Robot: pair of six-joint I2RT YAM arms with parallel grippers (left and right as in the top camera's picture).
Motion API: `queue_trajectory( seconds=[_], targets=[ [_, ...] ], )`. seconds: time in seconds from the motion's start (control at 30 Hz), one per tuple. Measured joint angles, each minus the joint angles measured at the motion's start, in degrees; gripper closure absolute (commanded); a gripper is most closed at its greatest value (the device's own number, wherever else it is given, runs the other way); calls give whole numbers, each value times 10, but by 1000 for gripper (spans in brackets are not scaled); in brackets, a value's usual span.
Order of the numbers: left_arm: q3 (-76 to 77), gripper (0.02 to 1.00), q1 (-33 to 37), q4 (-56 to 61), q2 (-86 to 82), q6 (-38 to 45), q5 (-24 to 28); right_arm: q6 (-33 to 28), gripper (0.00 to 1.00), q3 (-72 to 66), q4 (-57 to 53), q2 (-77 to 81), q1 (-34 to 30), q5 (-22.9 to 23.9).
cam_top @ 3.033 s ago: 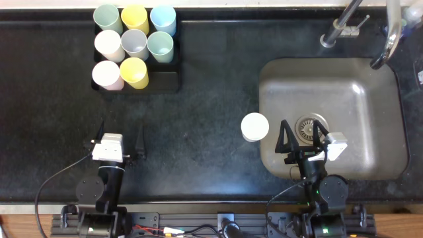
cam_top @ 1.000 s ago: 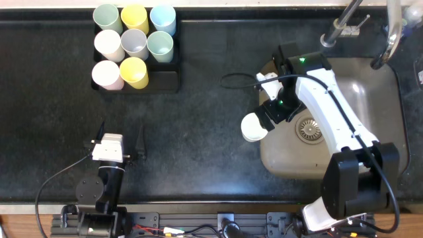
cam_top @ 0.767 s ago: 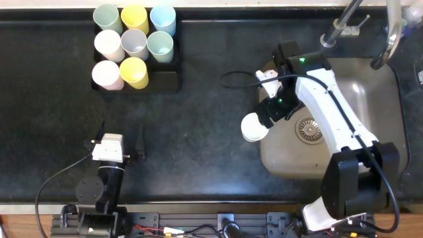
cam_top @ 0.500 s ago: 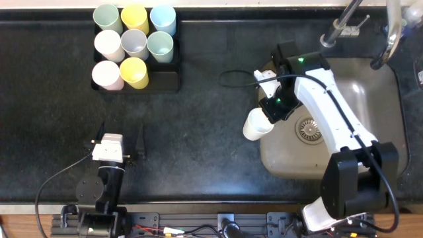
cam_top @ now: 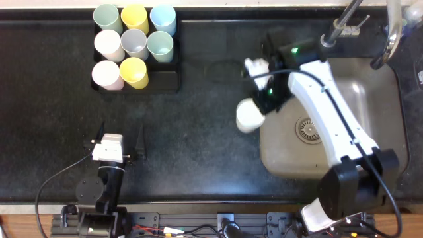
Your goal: Store Cups
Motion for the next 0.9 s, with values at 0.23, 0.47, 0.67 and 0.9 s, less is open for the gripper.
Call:
queue_trajectory(
  seconds=[0.23, 0.47, 0.67, 0.9],
  targets=[
    [0, 20, 0, 0, 0, 0, 0, 43, 958, 172, -19, 0, 26, 7],
    [0, 20, 0, 0, 0, 0, 0, 81, 958, 407, -58, 113, 110, 27],
    [0, 20, 0, 0, 0, 0, 0, 89, 958, 541, -55, 255, 183, 57],
    [0, 20, 0, 0, 0, 0, 0, 89, 958, 543, -34, 296, 224, 61]
  ],
)
